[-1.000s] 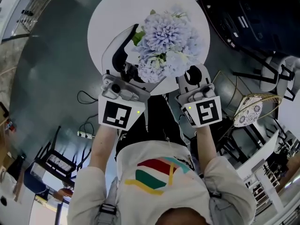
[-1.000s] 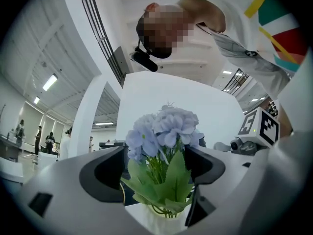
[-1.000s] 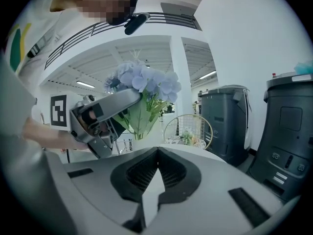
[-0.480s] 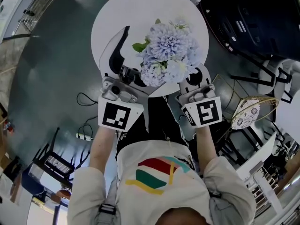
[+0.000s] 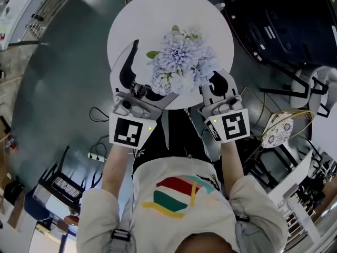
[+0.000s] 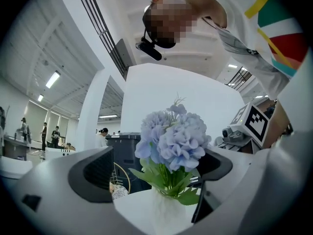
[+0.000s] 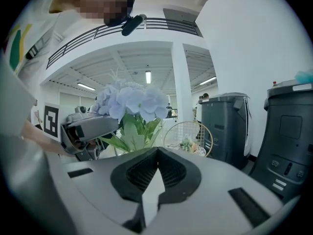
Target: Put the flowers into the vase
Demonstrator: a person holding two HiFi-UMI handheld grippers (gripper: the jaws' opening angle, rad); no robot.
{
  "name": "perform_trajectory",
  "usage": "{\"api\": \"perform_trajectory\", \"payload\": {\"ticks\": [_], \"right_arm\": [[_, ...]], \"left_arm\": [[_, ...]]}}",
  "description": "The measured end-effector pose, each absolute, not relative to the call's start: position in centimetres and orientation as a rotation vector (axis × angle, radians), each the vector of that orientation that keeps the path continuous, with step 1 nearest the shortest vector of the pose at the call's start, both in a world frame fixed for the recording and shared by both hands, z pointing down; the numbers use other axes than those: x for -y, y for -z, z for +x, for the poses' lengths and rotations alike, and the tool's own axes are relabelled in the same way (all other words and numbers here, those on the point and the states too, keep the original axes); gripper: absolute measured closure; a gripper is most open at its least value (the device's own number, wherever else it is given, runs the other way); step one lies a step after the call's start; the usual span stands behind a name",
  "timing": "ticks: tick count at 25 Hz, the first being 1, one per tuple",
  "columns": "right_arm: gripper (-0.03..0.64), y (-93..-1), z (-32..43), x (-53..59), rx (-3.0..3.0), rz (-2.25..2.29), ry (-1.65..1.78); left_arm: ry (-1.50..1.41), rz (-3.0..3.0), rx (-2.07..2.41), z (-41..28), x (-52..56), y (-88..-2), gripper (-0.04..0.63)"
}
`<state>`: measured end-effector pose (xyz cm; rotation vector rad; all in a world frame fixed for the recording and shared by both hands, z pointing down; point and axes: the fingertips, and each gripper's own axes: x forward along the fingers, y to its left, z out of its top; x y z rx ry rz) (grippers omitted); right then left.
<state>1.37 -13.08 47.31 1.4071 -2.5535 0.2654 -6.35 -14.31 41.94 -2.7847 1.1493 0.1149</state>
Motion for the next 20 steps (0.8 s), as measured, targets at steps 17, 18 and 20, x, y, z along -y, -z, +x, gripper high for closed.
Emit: {"api": "perform_trajectory", "payload": {"ticks": [17,18,20], "right_arm": [[0.607,-46.1,1.0,11.9,2.559,1.41,-0.227],[0.607,-46.0,1.1,11.9,2.557,1.411,-0.226],[0.607,-45.8,1.2,11.9,2.555,1.414,-0.224]], "left_arm": [[-0.047,-2.814,-1.173,-7.2,12.8,-43.0,0.095],[-0.041,-2.819,-1.18,-7.4,12.7,-43.2,0.095],[-0.029,-2.825,-1.19,-7.5,12.5,-43.5,0.095]]}}
